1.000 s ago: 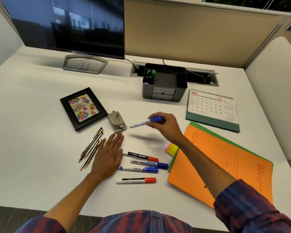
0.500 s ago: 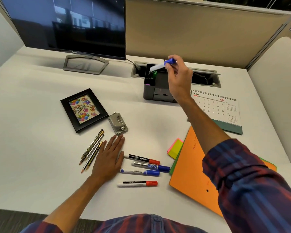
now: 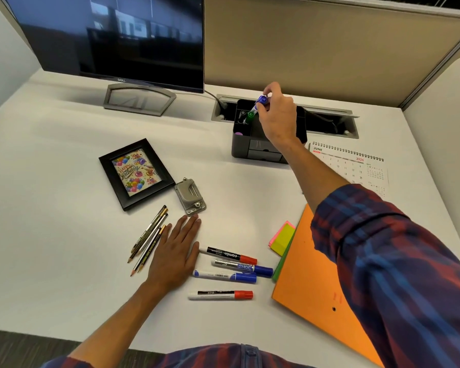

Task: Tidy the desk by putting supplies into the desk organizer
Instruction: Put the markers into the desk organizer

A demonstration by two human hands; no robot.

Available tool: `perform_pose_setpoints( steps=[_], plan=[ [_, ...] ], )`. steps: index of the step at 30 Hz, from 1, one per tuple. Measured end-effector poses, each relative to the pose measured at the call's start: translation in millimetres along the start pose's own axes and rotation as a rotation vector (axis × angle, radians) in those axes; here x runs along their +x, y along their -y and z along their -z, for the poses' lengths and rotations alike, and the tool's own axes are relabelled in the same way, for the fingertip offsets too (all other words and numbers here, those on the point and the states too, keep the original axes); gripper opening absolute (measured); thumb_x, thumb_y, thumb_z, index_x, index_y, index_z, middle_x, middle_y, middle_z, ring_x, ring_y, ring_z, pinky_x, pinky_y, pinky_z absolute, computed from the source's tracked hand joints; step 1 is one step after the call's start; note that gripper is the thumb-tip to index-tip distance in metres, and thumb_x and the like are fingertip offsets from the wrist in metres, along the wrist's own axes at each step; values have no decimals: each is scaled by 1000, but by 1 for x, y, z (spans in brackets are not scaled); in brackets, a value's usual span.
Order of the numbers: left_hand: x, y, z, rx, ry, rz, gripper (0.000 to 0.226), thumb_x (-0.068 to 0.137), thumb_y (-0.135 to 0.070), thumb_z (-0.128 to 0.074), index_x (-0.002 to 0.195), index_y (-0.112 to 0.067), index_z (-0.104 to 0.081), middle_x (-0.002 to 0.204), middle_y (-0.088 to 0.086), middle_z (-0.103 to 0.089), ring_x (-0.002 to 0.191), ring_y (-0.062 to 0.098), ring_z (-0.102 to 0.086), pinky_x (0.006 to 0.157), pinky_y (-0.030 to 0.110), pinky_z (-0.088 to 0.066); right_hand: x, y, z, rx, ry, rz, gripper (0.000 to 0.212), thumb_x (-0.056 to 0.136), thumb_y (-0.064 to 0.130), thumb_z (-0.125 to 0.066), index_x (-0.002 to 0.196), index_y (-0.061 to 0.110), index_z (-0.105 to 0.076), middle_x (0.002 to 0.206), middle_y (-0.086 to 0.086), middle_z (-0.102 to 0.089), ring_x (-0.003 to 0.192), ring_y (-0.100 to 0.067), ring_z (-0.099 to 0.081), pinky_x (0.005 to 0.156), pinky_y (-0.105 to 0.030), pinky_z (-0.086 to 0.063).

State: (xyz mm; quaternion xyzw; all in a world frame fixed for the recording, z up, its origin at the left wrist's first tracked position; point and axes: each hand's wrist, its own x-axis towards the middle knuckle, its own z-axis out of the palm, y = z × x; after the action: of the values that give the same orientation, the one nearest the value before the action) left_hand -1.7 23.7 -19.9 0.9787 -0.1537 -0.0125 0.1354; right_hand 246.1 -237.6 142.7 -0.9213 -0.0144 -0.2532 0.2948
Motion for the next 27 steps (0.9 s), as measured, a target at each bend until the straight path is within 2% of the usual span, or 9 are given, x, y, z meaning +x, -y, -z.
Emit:
perform_pose_setpoints(
  steps=[4, 9, 13, 19, 23, 27],
  plan=[
    [0, 0, 1, -3, -1, 0, 56, 99, -39, -23, 153, -21, -24, 160, -7, -19, 148, 11, -10, 120, 39, -7, -2, -4, -1, -78, 41, -39, 17, 95, 25, -60, 101, 13, -68, 91, -4, -72, 83, -17, -67, 76, -32, -56],
    [0, 0, 1, -5, -6, -3, 56, 99, -38, -24, 152, -21, -25, 160, -7, -20, 148, 12, -12, 119, 39, -8, -13, -4, 5, -149, 61, -43, 24, 96, 32, -53, 106, 19, -71, 96, 1, -73, 87, -17, -66, 72, -29, -49],
    [0, 0, 1, 0, -1, 0, 57, 99, -39, -23, 153, -22, -24, 160, -7, -19, 148, 11, -10, 119, 40, -9, -27, -9, 9, -112, 68, -62, 22, 94, 33, -54, 105, 21, -70, 96, 4, -72, 87, -15, -66, 76, -32, -54],
    [0, 0, 0, 0, 1, 2, 57, 99, -40, -22, 153, -22, -24, 160, -7, -20, 148, 11, -11, 119, 40, -9, -64, -21, 10, 5, 136, -52, 17, 91, 26, -57, 95, 16, -71, 85, 0, -72, 76, -17, -66, 70, -39, -58],
    [1, 0, 0, 1, -5, 0, 57, 99, -39, -22, 152, -21, -26, 159, -6, -22, 148, 12, -14, 119, 39, -8, -98, -31, 11, 26, 240, -23, 17, 89, 23, -57, 92, 15, -72, 88, -2, -73, 78, -21, -67, 70, -38, -57],
    [1, 1, 0, 5, -4, -2, 57, 98, -40, -22, 152, -22, -25, 159, -5, -22, 148, 12, -13, 119, 39, -7, -127, -42, 14, -9, 314, -7, 17, 89, 25, -60, 97, 17, -73, 97, 2, -72, 86, -15, -64, 72, -27, -48]
  ],
)
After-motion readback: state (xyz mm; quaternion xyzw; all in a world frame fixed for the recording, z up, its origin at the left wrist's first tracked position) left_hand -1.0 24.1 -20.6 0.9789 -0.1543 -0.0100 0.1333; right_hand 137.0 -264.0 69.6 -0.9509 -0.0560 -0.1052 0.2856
